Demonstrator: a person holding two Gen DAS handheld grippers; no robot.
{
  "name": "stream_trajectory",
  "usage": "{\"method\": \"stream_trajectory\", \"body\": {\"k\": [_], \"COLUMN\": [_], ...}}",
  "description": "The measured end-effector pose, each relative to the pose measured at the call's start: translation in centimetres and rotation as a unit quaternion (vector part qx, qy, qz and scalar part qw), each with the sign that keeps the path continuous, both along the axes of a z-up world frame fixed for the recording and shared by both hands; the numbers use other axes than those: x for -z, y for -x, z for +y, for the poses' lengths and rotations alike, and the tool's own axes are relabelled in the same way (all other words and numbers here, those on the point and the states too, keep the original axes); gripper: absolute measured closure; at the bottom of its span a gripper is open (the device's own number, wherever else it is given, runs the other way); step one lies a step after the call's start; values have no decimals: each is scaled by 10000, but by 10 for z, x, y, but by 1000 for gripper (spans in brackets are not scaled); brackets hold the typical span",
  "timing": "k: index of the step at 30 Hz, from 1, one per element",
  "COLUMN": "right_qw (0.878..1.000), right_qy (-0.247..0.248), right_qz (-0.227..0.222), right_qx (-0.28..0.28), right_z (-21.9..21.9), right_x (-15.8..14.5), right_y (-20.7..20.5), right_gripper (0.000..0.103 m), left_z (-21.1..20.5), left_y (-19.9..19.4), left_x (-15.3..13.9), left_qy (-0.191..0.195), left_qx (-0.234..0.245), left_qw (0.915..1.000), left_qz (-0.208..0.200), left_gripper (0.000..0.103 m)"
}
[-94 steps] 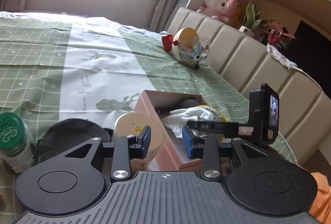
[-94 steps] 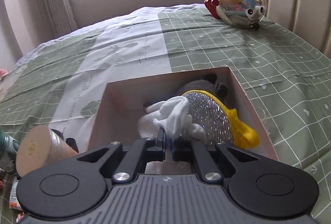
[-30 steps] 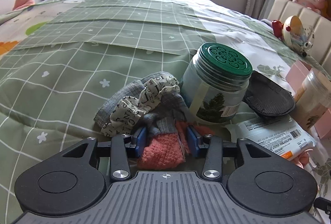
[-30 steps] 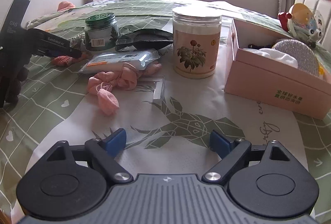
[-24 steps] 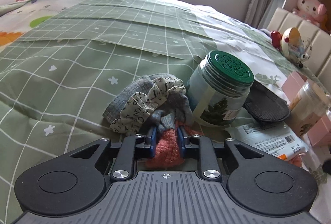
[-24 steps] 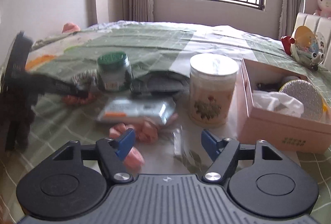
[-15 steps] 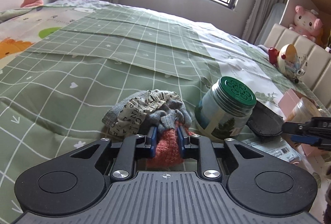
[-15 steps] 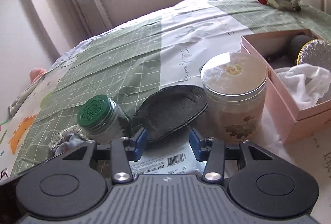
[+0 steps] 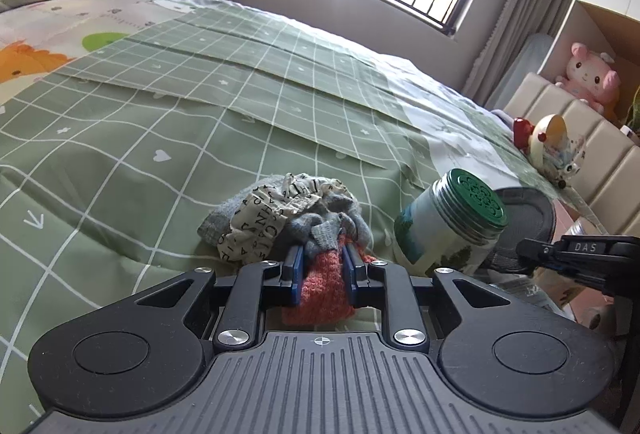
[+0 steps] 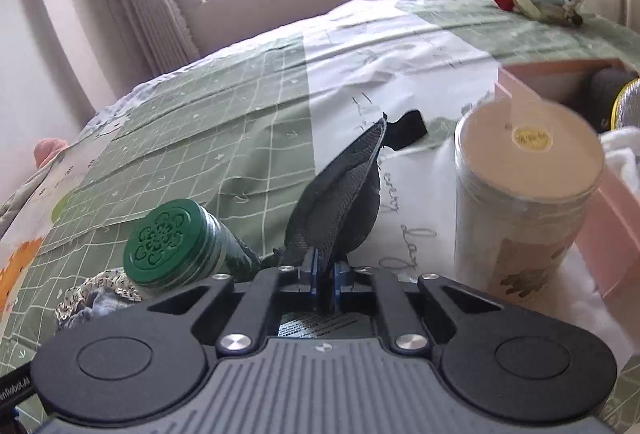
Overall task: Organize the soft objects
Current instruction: 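Lift the sock bundle with the left tool while the right tool grasps the black eye mask, then carry the socks and eye mask into the pink box with both tools and release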
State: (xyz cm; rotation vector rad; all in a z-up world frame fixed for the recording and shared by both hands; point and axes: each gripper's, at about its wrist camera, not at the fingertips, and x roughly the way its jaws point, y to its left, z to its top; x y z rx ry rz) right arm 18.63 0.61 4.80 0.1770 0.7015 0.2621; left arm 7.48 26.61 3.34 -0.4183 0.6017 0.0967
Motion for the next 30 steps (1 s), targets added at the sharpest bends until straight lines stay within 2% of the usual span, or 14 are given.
{"method": "stream_trajectory", "body": {"k": [4, 10, 15, 22, 30], "right_qw": [9981, 9941, 9915, 9872, 9816], "right_qy": [274, 403, 174, 244, 209], "right_qz": [-443, -739, -732, -1073, -1601], "right_qx": [-320, -690, -1061, -1159, -1018], "right_z": [-6, -25, -43, -55, -81], "right_x": [-30, -77, -106, -143, -183], "right_y": [10, 19, 21, 19, 26], "right_gripper": [99, 99, 99, 99, 99], "left_z": [-9, -28, -49, -75, -109], "left_y": [-3, -10, -14, -21, -28], "left_x": [-13, -56, -90, -115, -142], "left_qy": [-221, -600, -840, -1124, -1337], "left_qx": [28, 134, 263, 436, 661], "left_qw": [9997, 9975, 9941, 9900, 9842], "left_qz": [-64, -357, -628, -735, -948], "left_gripper": [80, 80, 80, 80, 79]}}
